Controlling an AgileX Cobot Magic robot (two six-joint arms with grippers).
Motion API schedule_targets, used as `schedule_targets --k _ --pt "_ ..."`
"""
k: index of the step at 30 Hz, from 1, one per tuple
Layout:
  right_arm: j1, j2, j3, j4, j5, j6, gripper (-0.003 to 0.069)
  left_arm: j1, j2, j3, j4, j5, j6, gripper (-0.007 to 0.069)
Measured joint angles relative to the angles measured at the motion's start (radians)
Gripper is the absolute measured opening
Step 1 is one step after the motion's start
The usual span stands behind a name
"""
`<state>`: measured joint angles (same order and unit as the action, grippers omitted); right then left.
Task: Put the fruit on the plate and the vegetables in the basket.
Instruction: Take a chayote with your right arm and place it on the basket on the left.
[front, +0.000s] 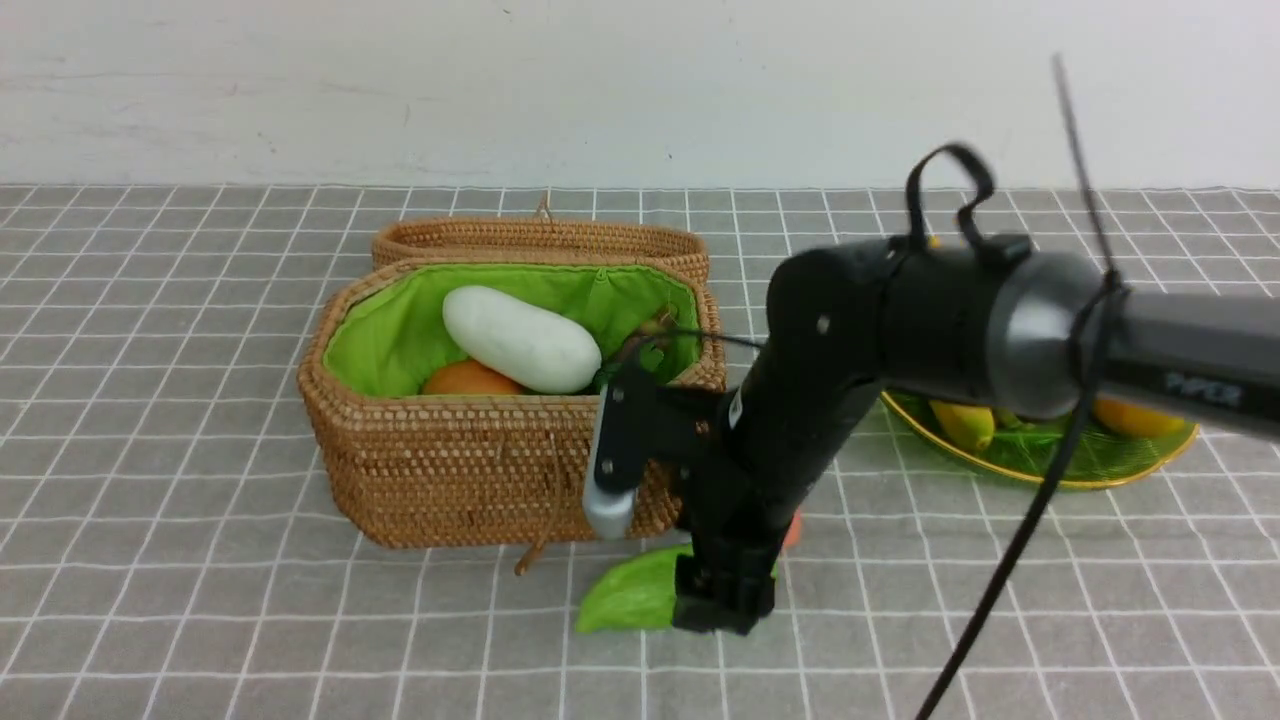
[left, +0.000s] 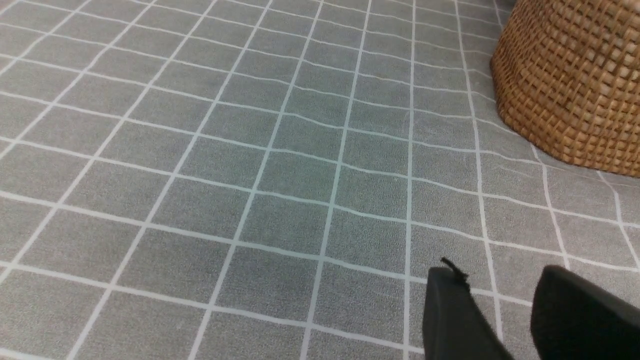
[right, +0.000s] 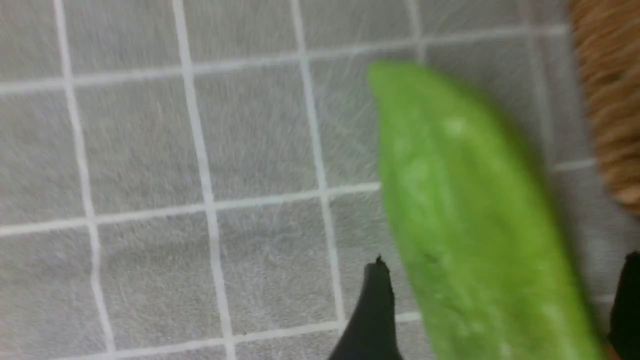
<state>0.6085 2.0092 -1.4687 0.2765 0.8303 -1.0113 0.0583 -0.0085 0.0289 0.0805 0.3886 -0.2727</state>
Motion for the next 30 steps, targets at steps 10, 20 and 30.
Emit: schedule_targets --k 10,20,30 --pt "0.000 0.000 -0.045 0.037 0.131 -0.007 0.0446 0.000 0.000 0.000 0.000 0.000 0.000 0.0238" --pt "0.000 -0.099 -0.366 0.314 -0.010 -0.061 0.0446 0.000 0.000 0.000 0.000 0.000 0.000 0.0238" --pt "0.001 0.080 -0.378 0.430 -0.378 -0.105 0.0446 0.000 0.000 0.000 0.000 0.000 0.000 0.0238"
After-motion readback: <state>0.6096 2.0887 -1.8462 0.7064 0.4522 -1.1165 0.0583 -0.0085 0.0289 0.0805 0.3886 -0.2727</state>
